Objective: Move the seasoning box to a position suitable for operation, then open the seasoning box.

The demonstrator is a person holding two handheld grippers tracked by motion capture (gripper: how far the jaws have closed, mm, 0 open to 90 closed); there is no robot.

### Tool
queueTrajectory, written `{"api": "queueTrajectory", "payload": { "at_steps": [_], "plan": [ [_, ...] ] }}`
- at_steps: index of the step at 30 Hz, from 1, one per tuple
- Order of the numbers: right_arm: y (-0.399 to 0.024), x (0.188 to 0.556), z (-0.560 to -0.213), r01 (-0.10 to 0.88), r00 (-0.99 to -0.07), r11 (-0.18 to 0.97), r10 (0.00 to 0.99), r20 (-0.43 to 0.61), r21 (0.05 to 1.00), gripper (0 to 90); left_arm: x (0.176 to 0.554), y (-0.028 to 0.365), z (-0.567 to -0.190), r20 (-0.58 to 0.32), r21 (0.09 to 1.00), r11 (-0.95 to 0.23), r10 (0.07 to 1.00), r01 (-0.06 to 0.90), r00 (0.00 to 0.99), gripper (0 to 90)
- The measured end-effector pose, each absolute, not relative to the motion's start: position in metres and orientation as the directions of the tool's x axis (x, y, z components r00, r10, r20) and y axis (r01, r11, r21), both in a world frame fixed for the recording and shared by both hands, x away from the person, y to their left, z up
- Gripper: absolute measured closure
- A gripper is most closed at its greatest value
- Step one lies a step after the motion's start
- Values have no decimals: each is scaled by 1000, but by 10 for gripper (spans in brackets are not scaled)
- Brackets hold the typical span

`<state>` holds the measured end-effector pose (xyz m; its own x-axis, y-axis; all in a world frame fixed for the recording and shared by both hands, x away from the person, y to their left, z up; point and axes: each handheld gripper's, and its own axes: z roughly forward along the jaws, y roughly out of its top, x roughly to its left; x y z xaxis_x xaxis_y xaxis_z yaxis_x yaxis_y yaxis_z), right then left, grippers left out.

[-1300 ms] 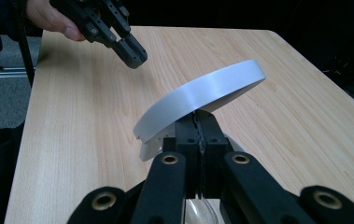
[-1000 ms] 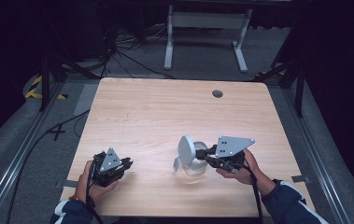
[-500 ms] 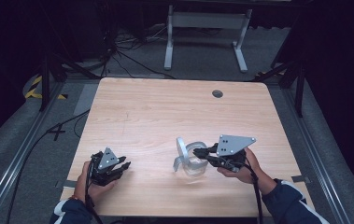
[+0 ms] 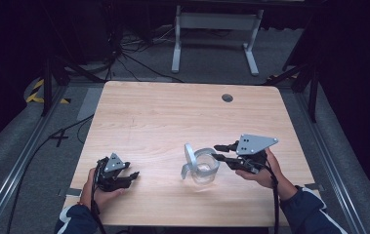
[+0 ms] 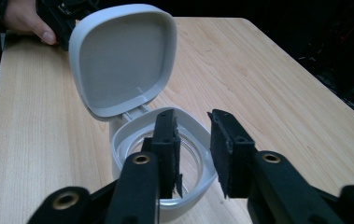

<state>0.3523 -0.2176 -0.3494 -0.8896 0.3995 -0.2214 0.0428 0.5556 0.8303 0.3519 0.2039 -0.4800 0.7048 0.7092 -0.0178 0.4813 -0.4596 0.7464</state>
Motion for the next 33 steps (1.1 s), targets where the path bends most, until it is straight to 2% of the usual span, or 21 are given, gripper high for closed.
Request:
{"api": "queueTrajectory", "payload": {
  "at_steps": [2, 3, 5, 7, 10, 19, 29, 33],
  "plan": [
    [-219, 352, -349, 50, -888, 556, 404, -217, 830, 688, 352, 204, -480, -22, 742, -462, 708, 486, 706, 371],
    [-221, 352, -348, 50, -888, 556, 405, -218, 830, 675, 352, 203, -480, -19, 739, -463, 712, 489, 702, 371],
    [-226, 352, -345, 58, -887, 569, 407, -219, 820, 639, 354, 203, -480, -4, 729, -461, 737, 506, 676, 271],
    [-231, 351, -344, 57, -883, 574, 411, -227, 817, 625, 355, 203, -480, -12, 729, -453, 741, 514, 671, 240],
    [-238, 352, -343, 66, -877, 586, 420, -233, 807, 599, 357, 203, -480, 9, 730, -470, 733, 496, 680, 225],
    [-264, 348, -344, 89, -851, 596, 461, -250, 798, 548, 357, 202, -480, -4, 729, -459, 738, 507, 675, 220],
    [-296, 344, -376, 165, -811, 674, 508, -289, 720, 472, 356, 202, -480, -17, 726, -454, 739, 516, 674, 215],
    [-311, 342, -390, 211, -808, 679, 526, -265, 704, 477, 356, 202, -480, -18, 726, -454, 738, 517, 674, 215]
  ]
}}
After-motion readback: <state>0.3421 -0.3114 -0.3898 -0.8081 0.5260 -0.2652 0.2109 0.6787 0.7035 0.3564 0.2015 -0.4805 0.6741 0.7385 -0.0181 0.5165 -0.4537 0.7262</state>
